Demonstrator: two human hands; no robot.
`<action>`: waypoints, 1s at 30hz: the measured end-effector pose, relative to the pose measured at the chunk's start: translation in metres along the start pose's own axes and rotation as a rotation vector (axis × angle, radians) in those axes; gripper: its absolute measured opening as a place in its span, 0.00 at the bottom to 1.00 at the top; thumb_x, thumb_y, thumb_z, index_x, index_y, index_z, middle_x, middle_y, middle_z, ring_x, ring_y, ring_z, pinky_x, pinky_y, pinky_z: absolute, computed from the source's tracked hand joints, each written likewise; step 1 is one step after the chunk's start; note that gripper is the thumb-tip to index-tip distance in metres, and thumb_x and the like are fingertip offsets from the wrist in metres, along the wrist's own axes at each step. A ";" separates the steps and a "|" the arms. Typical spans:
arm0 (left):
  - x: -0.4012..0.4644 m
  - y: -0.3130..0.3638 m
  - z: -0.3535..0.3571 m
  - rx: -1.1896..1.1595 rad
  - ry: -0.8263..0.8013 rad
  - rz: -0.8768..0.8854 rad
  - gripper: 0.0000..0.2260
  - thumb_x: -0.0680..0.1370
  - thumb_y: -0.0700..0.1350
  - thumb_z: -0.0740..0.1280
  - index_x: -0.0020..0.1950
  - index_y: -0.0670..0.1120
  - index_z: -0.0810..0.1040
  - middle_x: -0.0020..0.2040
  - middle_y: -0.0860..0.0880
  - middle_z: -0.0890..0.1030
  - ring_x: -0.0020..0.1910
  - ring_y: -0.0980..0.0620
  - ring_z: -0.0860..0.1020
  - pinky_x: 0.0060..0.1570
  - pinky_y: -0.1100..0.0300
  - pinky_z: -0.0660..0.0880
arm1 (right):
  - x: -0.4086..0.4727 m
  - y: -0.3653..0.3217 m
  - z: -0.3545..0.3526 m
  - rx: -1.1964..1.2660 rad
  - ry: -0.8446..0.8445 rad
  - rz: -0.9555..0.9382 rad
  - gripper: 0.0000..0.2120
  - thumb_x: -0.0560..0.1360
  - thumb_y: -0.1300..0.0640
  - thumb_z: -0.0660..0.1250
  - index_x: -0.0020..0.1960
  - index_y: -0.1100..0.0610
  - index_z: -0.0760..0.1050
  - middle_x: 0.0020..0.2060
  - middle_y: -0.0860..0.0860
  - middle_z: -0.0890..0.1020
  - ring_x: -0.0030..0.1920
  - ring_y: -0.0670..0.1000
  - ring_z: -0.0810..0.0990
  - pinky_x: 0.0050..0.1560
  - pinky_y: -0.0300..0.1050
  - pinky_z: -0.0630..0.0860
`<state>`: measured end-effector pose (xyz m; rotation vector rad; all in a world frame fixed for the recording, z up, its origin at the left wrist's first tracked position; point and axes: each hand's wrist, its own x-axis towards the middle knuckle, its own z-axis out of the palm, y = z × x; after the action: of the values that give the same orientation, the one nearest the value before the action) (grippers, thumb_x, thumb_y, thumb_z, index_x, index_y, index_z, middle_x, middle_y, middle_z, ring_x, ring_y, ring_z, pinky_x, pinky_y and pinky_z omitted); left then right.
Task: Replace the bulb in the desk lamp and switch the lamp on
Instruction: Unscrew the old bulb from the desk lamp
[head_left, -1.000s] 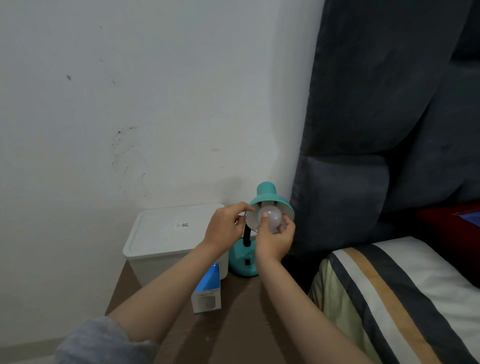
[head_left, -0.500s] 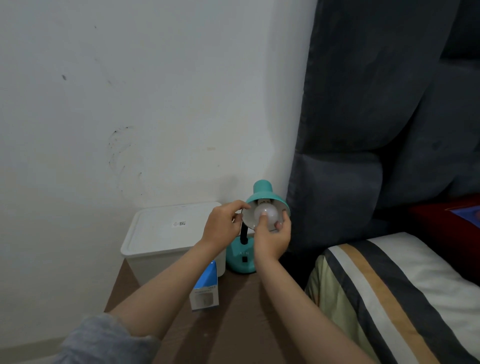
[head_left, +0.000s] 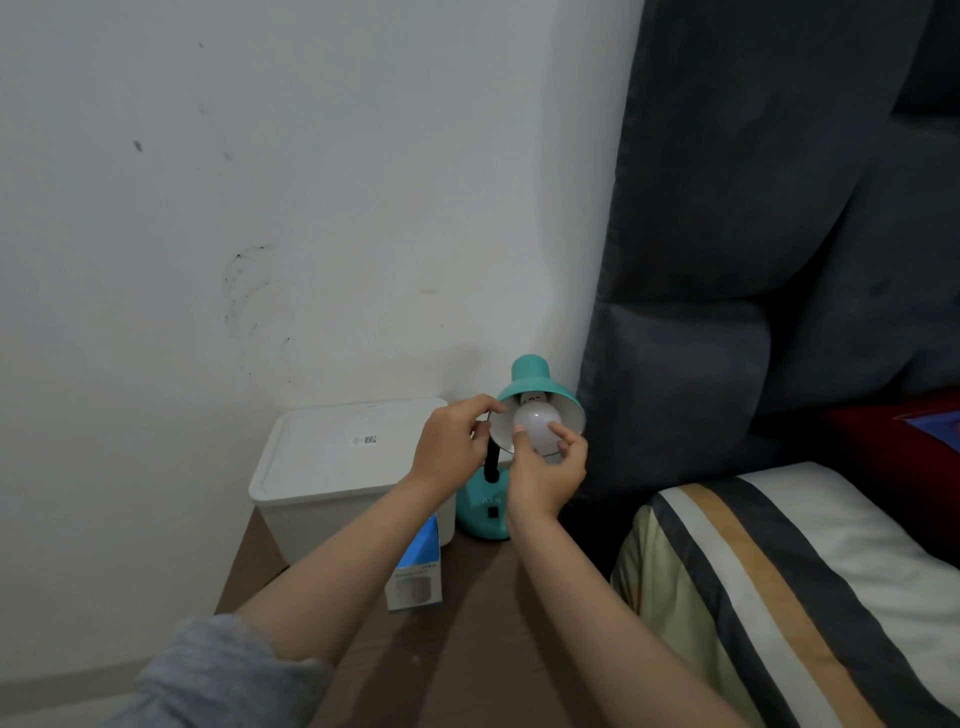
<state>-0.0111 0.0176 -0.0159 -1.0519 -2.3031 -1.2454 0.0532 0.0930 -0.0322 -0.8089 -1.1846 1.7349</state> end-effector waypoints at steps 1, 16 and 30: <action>0.000 0.000 -0.001 -0.001 -0.001 -0.003 0.13 0.72 0.32 0.64 0.51 0.46 0.80 0.43 0.47 0.83 0.33 0.48 0.79 0.39 0.51 0.78 | 0.000 0.000 0.001 0.012 0.012 0.014 0.20 0.71 0.62 0.72 0.60 0.57 0.71 0.62 0.53 0.72 0.47 0.40 0.79 0.42 0.27 0.74; -0.002 0.001 -0.001 -0.002 -0.001 -0.007 0.13 0.72 0.32 0.64 0.51 0.46 0.80 0.41 0.48 0.82 0.31 0.50 0.76 0.37 0.53 0.77 | 0.002 -0.002 0.002 -0.013 -0.003 -0.033 0.23 0.68 0.64 0.75 0.60 0.52 0.76 0.62 0.55 0.72 0.47 0.43 0.76 0.46 0.33 0.79; -0.001 0.002 0.000 0.001 0.000 -0.031 0.14 0.72 0.32 0.63 0.51 0.47 0.80 0.37 0.50 0.80 0.31 0.49 0.77 0.36 0.55 0.76 | 0.003 -0.004 0.002 -0.069 0.003 -0.014 0.19 0.69 0.65 0.73 0.57 0.50 0.78 0.60 0.53 0.75 0.49 0.45 0.76 0.49 0.37 0.75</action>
<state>-0.0084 0.0176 -0.0153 -1.0192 -2.3282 -1.2560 0.0515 0.0961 -0.0275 -0.8418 -1.2513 1.6883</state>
